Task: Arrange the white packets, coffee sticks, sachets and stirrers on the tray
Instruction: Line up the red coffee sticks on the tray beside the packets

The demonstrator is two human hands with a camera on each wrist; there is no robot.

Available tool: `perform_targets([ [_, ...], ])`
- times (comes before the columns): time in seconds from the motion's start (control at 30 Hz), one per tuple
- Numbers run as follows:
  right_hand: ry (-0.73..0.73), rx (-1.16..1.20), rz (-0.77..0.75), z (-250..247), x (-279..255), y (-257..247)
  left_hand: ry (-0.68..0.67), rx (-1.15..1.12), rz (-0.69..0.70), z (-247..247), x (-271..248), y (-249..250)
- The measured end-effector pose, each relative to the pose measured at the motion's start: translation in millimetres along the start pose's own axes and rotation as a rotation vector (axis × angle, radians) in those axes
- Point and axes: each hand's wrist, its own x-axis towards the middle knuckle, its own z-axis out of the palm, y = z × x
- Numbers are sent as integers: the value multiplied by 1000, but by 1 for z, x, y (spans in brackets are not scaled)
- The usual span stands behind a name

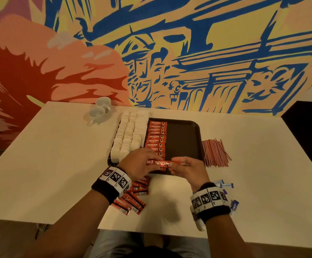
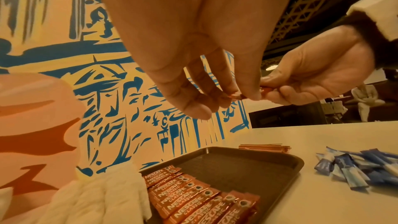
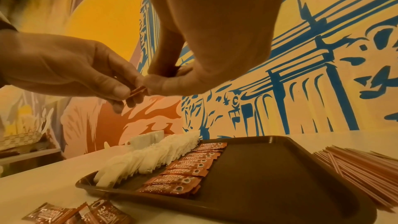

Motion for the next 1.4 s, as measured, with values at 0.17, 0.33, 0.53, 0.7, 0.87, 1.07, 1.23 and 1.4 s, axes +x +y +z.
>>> perform_targets([
  [0.17,-44,-251,-52,11,-3,5,19,59,-112,-11,5,-22],
  [0.33,-163,-891,-98,36,-12,35,48,55,-295,-10,21,-41],
  [0.53,-431,-1312,-202,79,-9,69,-82,160,-331,16,46,-58],
  [0.7,-485,-1443,-258,96,-3,81,-148,220,-361,33,65,-66],
  [0.87,-509,-1483,-255,101,2,94,-156,230,-343,44,74,-68],
  [1.07,-498,-1517,-231,103,7,98,-162,213,-322,47,78,-64],
  [1.23,-469,-1434,-216,100,10,92,-20,23,-304,18,54,-62],
  [1.4,-479,-1449,-197,101,11,84,59,-133,-330,-7,-16,-77],
])
